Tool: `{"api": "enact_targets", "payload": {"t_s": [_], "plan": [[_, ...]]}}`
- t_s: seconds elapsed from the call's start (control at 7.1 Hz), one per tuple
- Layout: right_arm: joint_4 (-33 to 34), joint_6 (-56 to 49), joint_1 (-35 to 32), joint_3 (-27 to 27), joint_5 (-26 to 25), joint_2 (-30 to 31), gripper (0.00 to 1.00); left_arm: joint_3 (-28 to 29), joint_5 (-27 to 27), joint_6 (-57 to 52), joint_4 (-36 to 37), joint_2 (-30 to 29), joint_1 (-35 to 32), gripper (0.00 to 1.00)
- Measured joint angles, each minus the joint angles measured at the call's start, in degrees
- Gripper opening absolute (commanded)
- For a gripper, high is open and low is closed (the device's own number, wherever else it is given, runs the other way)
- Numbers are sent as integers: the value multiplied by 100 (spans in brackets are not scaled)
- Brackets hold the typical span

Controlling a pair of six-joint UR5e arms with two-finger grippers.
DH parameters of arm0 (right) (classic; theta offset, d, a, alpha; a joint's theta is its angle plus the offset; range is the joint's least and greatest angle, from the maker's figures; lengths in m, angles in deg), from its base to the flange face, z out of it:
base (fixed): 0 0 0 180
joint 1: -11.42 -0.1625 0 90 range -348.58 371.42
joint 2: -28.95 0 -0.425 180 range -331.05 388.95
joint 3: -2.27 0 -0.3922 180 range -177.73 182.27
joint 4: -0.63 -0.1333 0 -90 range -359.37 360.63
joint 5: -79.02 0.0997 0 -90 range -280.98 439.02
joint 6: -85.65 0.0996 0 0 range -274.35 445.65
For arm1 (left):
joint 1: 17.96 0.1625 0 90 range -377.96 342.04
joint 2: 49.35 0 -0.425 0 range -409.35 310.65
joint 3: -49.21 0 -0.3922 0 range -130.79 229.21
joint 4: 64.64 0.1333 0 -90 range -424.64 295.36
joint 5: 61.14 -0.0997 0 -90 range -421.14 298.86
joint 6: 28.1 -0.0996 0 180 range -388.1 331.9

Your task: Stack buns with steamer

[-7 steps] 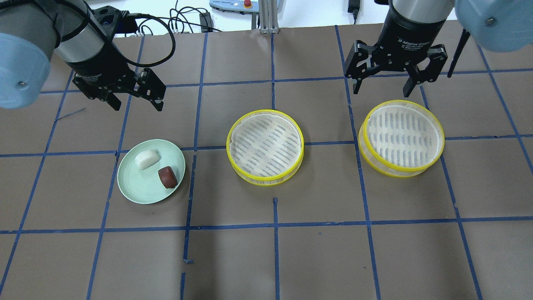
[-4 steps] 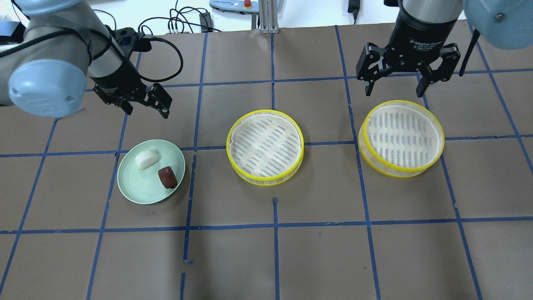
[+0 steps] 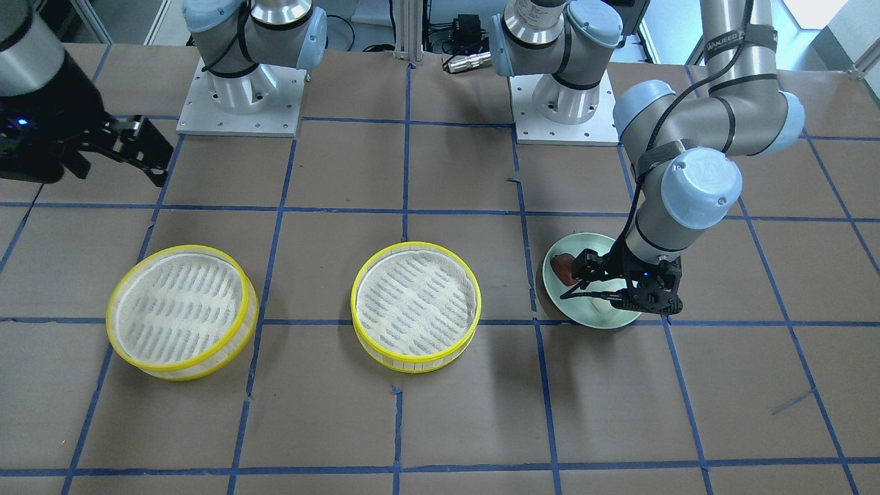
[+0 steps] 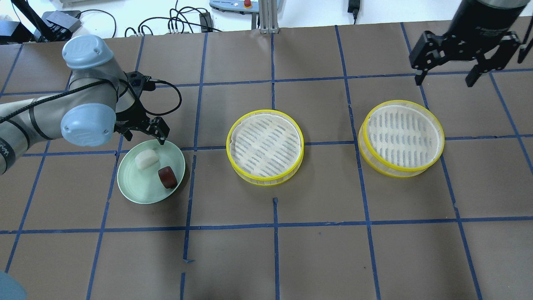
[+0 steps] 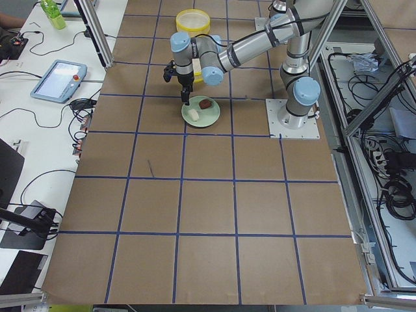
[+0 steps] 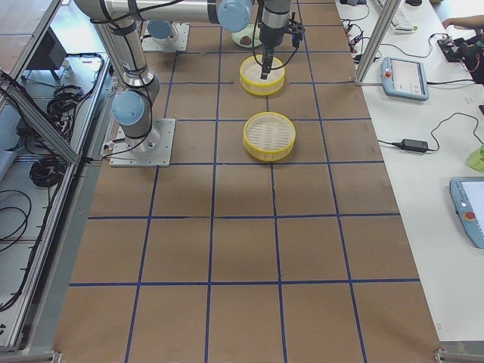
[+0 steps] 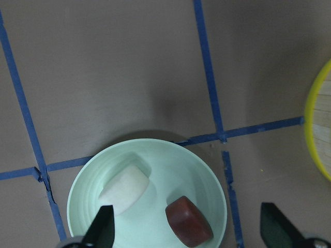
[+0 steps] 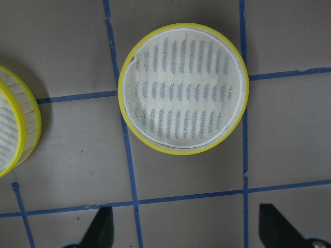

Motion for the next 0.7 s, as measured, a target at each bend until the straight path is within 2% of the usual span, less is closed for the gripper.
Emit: {"api": "enact_targets", "payload": {"t_s": [0.14, 0.28, 0.42, 0.56, 0.7], "plan": [[-4, -670, 442, 26, 3, 3, 100, -170, -99, 2, 80, -76, 99, 85], [-4, -1117, 851, 56, -6, 7, 100, -294, -134, -4, 113, -136, 185, 67], [9, -1344, 1156, 95, -22, 14, 100, -365, -146, -5, 180, -231, 236, 27], [61, -1457, 1271, 143, -25, 2, 100, -377, -144, 7, 282, -329, 257, 0], [267, -1523, 1299, 278, -27, -63, 100, -355, -125, 34, 372, -380, 263, 0]]}}
